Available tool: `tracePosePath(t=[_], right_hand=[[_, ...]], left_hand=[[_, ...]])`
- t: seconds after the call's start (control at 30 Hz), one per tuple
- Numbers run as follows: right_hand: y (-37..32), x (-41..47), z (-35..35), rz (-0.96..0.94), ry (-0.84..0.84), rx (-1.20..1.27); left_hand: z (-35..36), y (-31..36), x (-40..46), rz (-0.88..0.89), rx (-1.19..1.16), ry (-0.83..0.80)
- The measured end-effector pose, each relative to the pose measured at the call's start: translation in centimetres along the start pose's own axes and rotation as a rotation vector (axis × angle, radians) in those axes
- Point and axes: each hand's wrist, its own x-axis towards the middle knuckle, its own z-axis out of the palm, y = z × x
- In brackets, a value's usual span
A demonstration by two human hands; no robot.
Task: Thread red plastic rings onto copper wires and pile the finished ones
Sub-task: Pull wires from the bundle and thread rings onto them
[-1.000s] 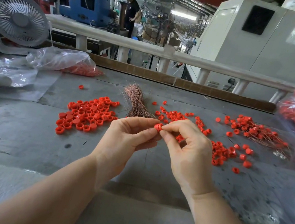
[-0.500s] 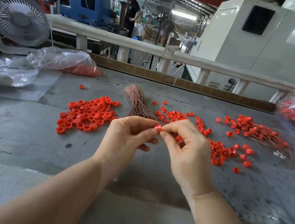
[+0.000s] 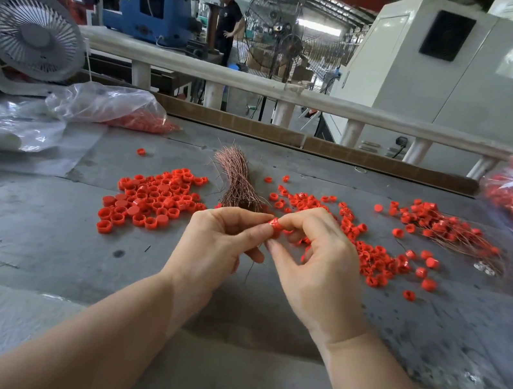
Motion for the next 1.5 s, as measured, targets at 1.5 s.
tracePosePath(t=[1.5], right_hand=[[0.3,0.1,0.2,0.145,0.002,0.156]], left_hand=[[-0.1,-0.1,0.2,-0.133,-0.158,-0.113]])
